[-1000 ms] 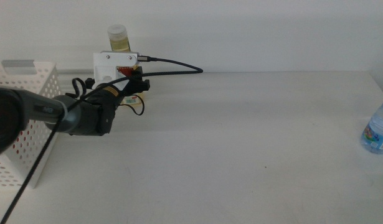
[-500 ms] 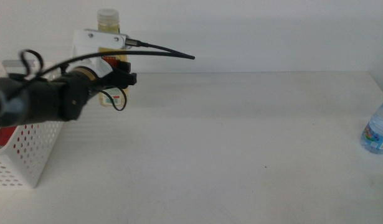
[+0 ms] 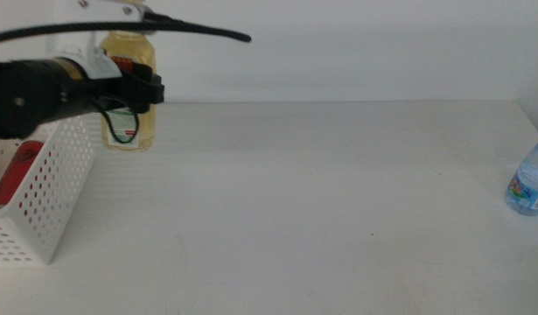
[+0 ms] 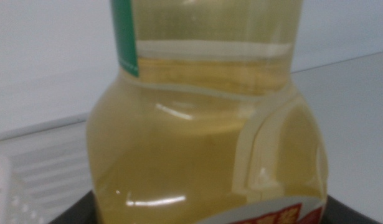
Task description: Use arms to grab the bottles and put them into the dustbin to the left of the table.
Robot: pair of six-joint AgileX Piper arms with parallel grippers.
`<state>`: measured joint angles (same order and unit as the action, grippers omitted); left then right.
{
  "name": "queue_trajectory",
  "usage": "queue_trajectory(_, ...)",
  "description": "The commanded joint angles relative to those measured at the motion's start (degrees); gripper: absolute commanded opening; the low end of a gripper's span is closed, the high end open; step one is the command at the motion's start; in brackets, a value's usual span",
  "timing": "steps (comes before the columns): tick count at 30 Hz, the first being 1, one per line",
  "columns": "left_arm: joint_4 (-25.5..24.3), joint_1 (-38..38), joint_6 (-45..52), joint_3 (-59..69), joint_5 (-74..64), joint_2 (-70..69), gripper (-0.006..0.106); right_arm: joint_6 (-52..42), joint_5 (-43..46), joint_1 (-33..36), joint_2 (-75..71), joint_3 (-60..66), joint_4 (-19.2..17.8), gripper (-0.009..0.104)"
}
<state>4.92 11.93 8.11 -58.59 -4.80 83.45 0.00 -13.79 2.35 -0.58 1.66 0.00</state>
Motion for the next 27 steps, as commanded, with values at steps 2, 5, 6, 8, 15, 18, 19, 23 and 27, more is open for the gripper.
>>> queue_trajectory(2, 0.6, -0.1, -0.5, -2.3, 2.4, -7.1, -0.005, -0.7, 4.1, -0.3, -1.5, -0.5, -0.5, 0.079)
queue_trajectory(5, 0.6, -0.1, -0.5, -2.3, -2.8, -10.4, -0.005, -0.7, 4.1, -0.3, -1.5, -0.5, -0.5, 0.079)
queue_trajectory(6, 0.6, -0.1, -0.5, -2.3, -4.3, -11.2, -0.005, -0.7, 4.1, -0.3, -1.5, -0.5, -0.5, 0.079)
queue_trajectory(8, 0.6, -0.1, -0.5, -2.3, -8.2, -13.0, -0.005, -0.7, 4.1, -0.3, -1.5, -0.5, -0.5, 0.079)
queue_trajectory(15, -0.2, -0.1, -0.5, -3.8, -22.1, -16.4, -0.005, -0.7, 4.1, -0.3, -1.5, -0.5, -0.5, 0.079)
queue_trajectory(18, -0.3, -0.1, -0.5, -6.5, -29.4, -16.4, -0.005, -0.7, 4.1, -0.3, -1.5, -0.5, -0.5, 0.079)
queue_trajectory(19, -0.6, -0.1, -0.5, -7.6, -32.1, -16.4, -0.005, -0.7, 4.1, -0.3, -1.5, -0.5, -0.5, 0.079)
queue_trajectory(23, -3.9, -0.2, -0.5, -12.1, -40.2, -15.4, -0.005, -0.7, 4.1, -0.3, -1.5, -0.5, -0.5, 0.079)
queue_trajectory(27, -4.9, -2.8, -0.5, -16.6, -46.7, -12.9, -0.005, -0.7, 4.1, -0.3, -1.5, -0.5, -0.5, 0.079)
